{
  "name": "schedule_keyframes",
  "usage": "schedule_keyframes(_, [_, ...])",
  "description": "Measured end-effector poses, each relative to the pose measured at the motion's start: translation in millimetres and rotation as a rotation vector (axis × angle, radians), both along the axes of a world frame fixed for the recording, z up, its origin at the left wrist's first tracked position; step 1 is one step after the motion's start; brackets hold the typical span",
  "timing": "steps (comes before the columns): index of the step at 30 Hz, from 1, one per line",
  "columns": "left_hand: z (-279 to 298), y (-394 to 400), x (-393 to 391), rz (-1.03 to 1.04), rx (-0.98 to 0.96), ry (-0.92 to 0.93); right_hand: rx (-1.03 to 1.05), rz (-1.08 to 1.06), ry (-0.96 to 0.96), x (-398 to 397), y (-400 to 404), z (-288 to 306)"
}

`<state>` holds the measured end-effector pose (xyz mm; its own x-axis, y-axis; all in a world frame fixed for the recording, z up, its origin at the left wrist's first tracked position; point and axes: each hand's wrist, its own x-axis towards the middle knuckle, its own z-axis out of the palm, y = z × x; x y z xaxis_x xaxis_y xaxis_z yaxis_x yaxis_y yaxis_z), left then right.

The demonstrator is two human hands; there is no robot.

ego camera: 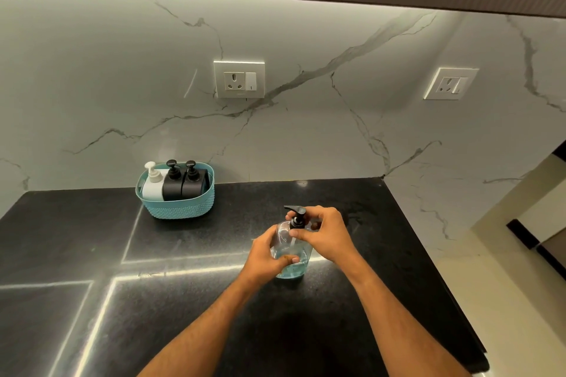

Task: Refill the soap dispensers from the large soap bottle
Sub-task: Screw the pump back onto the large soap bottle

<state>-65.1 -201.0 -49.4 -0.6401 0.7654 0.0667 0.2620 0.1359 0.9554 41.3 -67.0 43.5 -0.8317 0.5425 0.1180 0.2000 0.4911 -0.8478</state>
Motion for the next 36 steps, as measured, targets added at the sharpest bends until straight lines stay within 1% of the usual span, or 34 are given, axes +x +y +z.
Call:
schedule_keyframes(5, [1.3, 0.0, -0.9, -0.021, 0.028, -0.005, -0.082, -0.071, 0.105, -1.5, -6.4, -1.8])
schedule_keyframes(12, [-0.1, -0.8, -1.0, -0.018, 0.023, -0.012, -0.189, 0.025, 0.158, 2.5, -4.2, 0.7])
schedule_keyframes(18, [-2.0, 0.0, -2.5, -0.02, 0.024, -0.017, -0.289, -0.01, 0.233, 3.6, -1.3, -1.0])
schedule_keyframes(22, [-1.5, -0.7, -2.0, -0.017, 0.022, -0.011, -0.276, -0.051, 0.26, 0.2, -4.1, -3.8])
schedule_keyframes(30, [-4.0, 1.1, -3.2, -0.015, 0.027, -0.008, -0.297, -0.003, 0.302, 0.9, -1.1, -1.6])
schedule_keyframes(36, [-1.2, -0.1, -1.3, -0.016, 0.049, 0.011, -0.23, -0.126, 0.336, -3.9, -7.6, -4.7])
